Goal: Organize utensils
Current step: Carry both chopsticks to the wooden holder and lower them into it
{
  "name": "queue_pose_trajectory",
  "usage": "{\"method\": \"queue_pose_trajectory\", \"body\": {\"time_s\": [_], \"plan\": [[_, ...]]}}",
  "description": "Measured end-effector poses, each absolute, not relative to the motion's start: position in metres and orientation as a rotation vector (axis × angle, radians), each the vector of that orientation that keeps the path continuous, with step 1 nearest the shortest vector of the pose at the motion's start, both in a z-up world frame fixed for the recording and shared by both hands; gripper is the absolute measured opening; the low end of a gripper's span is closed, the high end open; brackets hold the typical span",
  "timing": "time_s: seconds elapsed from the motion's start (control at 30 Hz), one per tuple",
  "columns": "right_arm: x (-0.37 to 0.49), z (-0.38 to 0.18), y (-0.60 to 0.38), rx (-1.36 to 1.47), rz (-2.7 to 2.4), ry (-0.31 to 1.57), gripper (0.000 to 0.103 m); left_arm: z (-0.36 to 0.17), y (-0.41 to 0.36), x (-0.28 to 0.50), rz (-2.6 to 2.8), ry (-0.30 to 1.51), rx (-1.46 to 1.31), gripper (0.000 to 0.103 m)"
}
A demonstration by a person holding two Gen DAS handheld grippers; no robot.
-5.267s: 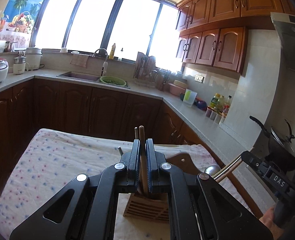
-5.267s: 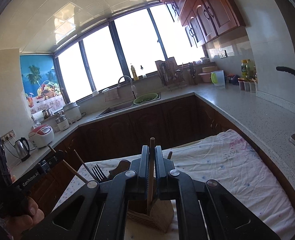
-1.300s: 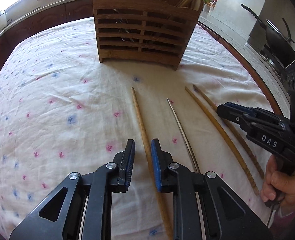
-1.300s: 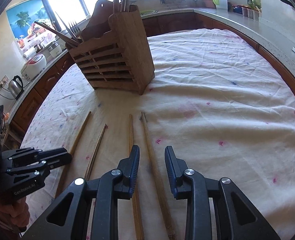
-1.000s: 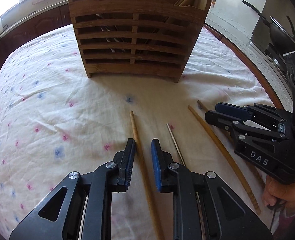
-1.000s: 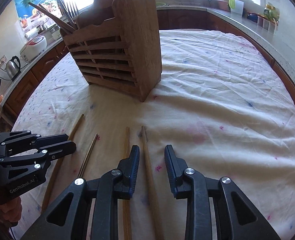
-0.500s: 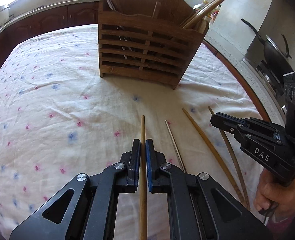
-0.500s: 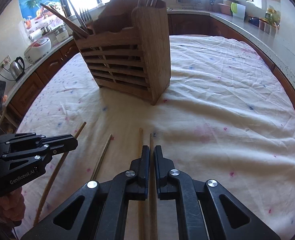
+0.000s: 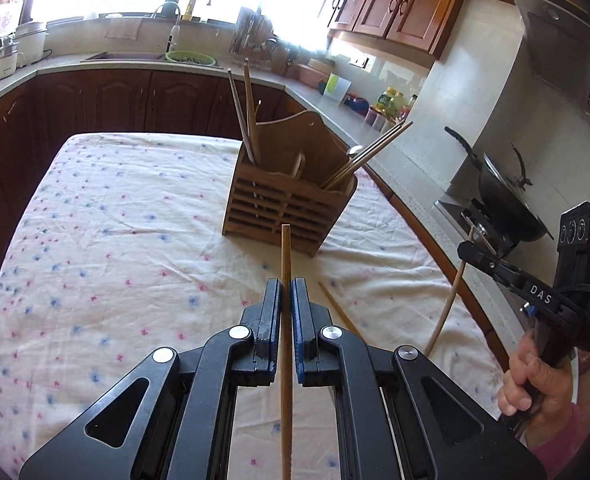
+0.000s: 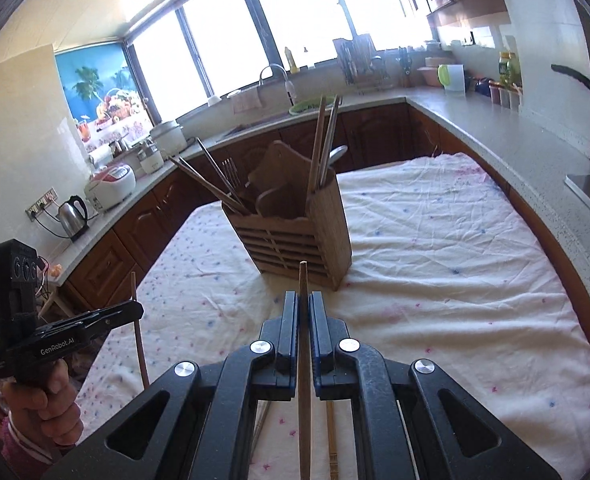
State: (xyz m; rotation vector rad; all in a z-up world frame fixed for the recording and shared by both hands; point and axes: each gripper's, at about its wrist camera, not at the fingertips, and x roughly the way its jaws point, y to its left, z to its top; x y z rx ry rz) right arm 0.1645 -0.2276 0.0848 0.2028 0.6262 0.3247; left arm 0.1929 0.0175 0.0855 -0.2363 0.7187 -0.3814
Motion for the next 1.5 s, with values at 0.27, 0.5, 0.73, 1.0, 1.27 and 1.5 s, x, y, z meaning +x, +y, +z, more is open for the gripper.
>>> {"method": "queue_pose_trajectory", "body": {"time_s": [0.27,0.5,0.73,1.0,1.27,1.5], "plan": [[0.151,0.123,-0.234,0.208,0.320,0.509,0.005,0.110,0.027,0.183,-0.372,0.644,-0.248,0.005],[0.152,0.123,-0.234,0.220,0.321,0.499,0.005,0.115,0.029,0.182,-0.354,0.619,-0.249,0.005],[0.154,0.123,-0.235,0.225,0.319,0.495,0.005,0.123,0.031,0.185,-0.338,0.584,-0.253,0.005],[0.159,0.126,-0.237,0.231,0.323,0.488,0.005,0.136,0.029,0.190,-0.328,0.541,-0.242,0.005],[0.167,0.133,-0.236,0.236,0.321,0.468,0.005,0.151,0.023,0.201,-0.331,0.499,-0.232,0.005],[0.188,0.159,-0.233,0.237,0.325,0.401,0.005,0.185,0.012,0.220,-0.333,0.409,-0.185,0.005]]}}
